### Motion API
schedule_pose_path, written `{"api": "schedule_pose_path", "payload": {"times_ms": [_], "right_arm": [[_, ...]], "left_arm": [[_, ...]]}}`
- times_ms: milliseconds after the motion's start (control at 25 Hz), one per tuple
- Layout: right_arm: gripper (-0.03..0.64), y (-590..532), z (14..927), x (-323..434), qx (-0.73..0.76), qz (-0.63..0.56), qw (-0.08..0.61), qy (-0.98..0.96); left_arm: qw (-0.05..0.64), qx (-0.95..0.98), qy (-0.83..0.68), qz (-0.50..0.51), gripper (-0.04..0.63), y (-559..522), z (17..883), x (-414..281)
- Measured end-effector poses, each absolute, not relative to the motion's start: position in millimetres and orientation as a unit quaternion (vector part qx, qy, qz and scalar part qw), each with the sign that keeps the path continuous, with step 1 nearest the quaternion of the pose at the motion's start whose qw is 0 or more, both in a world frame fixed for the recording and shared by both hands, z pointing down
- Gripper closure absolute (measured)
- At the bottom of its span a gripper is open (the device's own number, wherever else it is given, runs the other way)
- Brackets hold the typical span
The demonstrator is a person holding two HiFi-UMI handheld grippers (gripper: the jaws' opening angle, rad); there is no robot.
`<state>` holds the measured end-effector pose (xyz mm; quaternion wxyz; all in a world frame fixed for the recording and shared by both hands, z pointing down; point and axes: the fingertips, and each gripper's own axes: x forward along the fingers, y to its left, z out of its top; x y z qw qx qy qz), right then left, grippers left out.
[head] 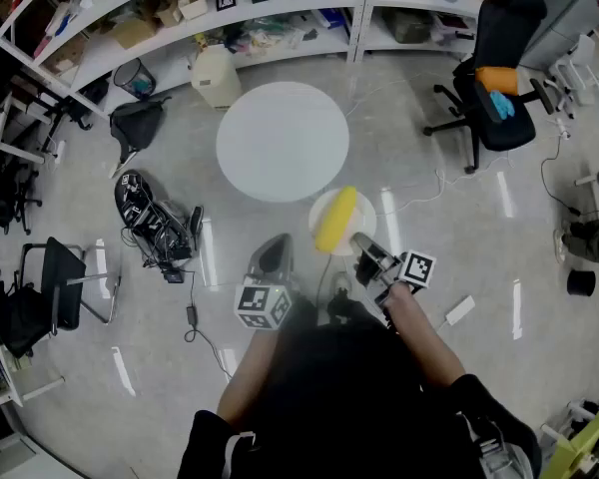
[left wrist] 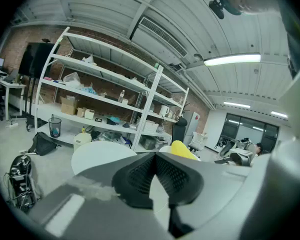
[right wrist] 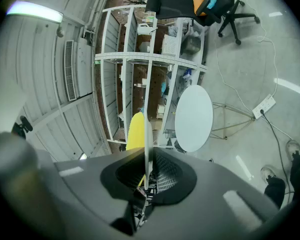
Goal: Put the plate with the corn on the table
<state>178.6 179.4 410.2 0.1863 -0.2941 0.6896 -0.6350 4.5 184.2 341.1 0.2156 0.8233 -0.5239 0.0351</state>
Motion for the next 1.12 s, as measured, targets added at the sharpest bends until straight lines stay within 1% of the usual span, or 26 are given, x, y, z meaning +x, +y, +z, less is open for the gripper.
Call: {"api": "schedule_pose_path", "payload": {"times_ms": [800, 1120], "right_arm": [[0.577, 187, 409, 160, -0.301, -0.625, 0.183, 0.697], [0.575, 181, 417, 144, -0.318, -0.616, 0.198, 0.693]], "left_arm": [[0.219, 0.826, -0.519, 0.022, 0.592, 189, 338, -13], [0.214, 0.832, -0.511, 0.023, 0.592, 182, 343, -38]]}}
